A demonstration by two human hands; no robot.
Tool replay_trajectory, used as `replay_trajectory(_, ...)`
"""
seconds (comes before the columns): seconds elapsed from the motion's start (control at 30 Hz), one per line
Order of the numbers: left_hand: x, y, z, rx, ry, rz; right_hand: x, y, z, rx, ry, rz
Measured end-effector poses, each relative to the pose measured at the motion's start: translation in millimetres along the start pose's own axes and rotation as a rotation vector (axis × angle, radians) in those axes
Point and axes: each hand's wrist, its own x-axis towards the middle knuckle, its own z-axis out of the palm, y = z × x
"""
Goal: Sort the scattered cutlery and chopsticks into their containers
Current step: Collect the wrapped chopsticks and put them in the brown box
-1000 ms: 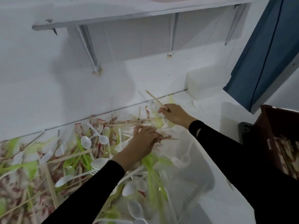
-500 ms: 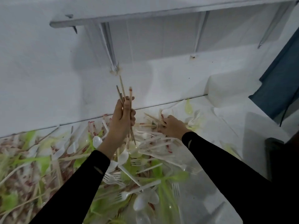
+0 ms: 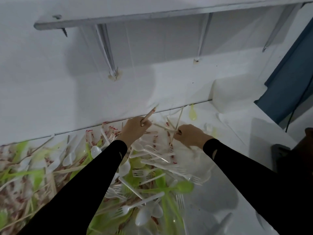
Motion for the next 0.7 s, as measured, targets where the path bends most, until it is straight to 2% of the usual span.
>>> replay_trajectory(0.07,0.8,-8.9,-3.6,0.062,-0.156,0.022,-1.3,3.7,-4.7,0.110,-0.057,0.024)
replay_trajectory(0.1,1.2,-12.5,-4.7,0.095,-0.184,0.027,-1.9,5.3,-5.5,0.156,-0.076,0.032)
replay_trajectory(0.23,10.5,-33.3,-5.3,0.280,-0.067,0.041,-1.7,1.3,-1.5,0.266,-0.086,0.034)
replay_trajectory(0.37,14.3,-41.2,-4.5,0.369,-0.085,0.016,-1.2,-11.3,6.5,0.293,-0.092,0.050)
replay_trajectory(0.43,13.2,-45.6,0.4,0.416,-0.047,0.032,1.8,-15.1,16.8,0.270,-0.033,0.056)
replay_trajectory(0.53,6.4,-49.1,6.2,0.546,0.001,0.145,7.2,-21.1,32.7,0.234,0.083,0.112)
replay_trajectory(0.7,-5.4,-46.6,8.4,0.489,0.054,0.140,10.4,-31.6,44.6,0.195,0.165,0.204)
